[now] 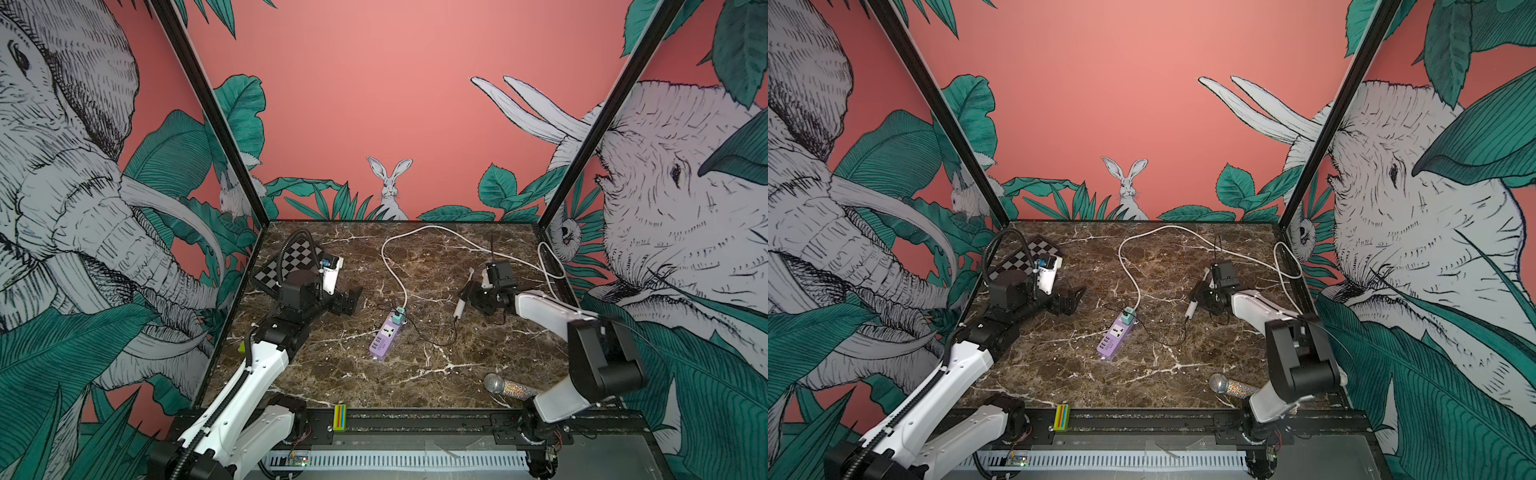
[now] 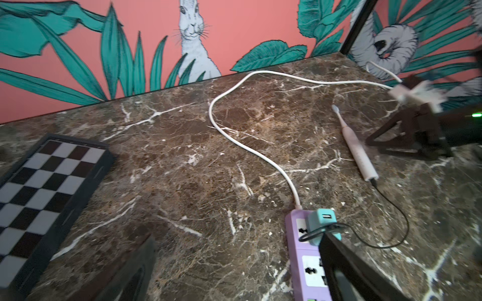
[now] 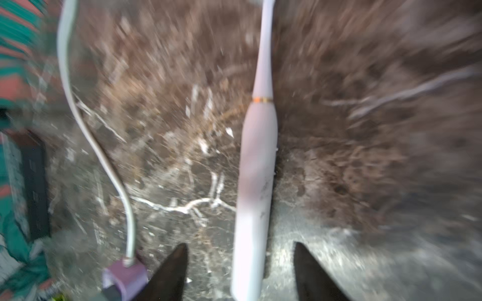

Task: Charge the electric toothbrush
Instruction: Place the electric toothbrush at the center of the board, then reset both arms

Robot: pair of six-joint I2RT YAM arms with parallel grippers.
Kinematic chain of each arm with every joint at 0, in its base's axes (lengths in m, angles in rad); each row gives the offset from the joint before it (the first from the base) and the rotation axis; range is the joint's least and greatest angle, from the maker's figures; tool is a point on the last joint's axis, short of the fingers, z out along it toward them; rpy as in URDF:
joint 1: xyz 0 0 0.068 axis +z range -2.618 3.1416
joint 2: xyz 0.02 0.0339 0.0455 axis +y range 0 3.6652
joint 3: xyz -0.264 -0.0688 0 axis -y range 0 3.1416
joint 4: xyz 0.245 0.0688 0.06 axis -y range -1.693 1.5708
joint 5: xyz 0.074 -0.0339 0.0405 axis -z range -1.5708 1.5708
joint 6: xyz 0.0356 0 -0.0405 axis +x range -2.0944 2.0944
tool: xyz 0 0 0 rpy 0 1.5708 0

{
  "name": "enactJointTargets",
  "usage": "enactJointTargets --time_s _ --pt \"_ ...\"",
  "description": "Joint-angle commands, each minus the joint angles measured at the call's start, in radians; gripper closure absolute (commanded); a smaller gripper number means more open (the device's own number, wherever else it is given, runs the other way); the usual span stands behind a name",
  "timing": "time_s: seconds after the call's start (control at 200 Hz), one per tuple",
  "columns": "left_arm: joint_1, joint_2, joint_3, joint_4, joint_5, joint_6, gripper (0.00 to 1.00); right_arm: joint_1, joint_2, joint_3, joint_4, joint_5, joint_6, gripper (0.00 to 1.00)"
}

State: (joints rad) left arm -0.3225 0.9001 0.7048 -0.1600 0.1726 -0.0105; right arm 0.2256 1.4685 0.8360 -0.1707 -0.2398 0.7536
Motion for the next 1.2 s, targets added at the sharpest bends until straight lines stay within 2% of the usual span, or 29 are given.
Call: enactJointTargets --time_s 0.0,0.125,0.22,0.355,0.535,0.62,0.71,0.75,0.785,0.895,0.99,1.095,1.195 --pt "0.003 -0.059 0.026 0.007 -0.166 -0.019 0.01 -0.027 -0.207 -0.035 0.031 0.178 -0.136 0.02" --pt "0.005 -0.093 -0.005 0.070 -0.365 -0.024 0.01 -0.089 -0.400 -0.130 0.120 0.315 -0.299 0.01" --pt "0.007 -0.099 -0.037 0.134 -0.507 -0.014 0.01 -0.153 -0.476 -0.228 0.257 0.328 -0.404 0.01" --pt "0.014 -0.071 -0.081 0.244 -0.659 0.031 0.01 -0.252 -0.480 -0.285 0.337 0.290 -0.468 0.01" --pt "0.076 0.085 -0.200 0.457 -0.818 0.030 0.01 -0.314 -0.427 -0.405 0.583 0.385 -0.639 0.01" --pt "0.117 0.197 -0.285 0.618 -0.812 -0.004 0.01 -0.341 -0.366 -0.420 0.635 0.370 -0.684 0.01" --pt "0.128 0.358 -0.376 0.874 -0.792 0.011 0.01 -0.347 -0.299 -0.457 0.745 0.354 -0.692 0.01" --pt "0.128 0.431 -0.411 1.045 -0.761 0.067 0.01 -0.347 -0.273 -0.465 0.806 0.345 -0.692 0.01" --pt "0.123 0.469 -0.428 1.145 -0.726 0.128 0.01 -0.347 -0.274 -0.438 0.744 0.343 -0.697 0.01" --pt "0.142 0.517 -0.385 1.101 -0.726 0.112 0.01 -0.347 -0.252 -0.408 0.717 0.326 -0.706 0.02" --pt "0.144 0.568 -0.371 1.123 -0.630 0.142 0.02 -0.347 -0.284 -0.450 0.753 0.339 -0.699 0.03" --pt "0.144 0.598 -0.373 1.167 -0.618 0.150 0.01 -0.347 -0.304 -0.507 0.797 0.340 -0.698 0.03" --pt "0.168 0.594 -0.386 1.169 -0.547 0.138 0.01 -0.347 -0.289 -0.532 0.830 0.313 -0.712 0.03"
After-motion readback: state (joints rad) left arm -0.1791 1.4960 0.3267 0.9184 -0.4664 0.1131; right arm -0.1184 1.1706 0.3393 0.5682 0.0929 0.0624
